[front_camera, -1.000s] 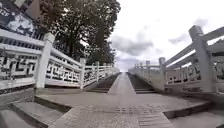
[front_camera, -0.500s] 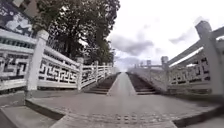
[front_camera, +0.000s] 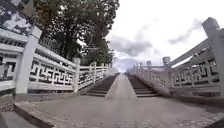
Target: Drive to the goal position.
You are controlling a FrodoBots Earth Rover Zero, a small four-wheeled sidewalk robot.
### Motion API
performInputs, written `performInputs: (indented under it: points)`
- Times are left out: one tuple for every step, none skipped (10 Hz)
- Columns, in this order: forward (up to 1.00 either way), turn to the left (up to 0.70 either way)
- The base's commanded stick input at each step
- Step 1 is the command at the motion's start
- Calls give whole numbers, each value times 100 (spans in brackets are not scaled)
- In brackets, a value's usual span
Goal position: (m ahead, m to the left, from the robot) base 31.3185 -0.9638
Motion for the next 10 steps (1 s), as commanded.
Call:
performInputs:
  points:
    - [45,0]
    - [45,0]
    - [45,0]
    - [45,0]
    - [45,0]
    - [45,0]
    - [45,0]
    - [45,0]
    - [45,0]
    - [45,0]
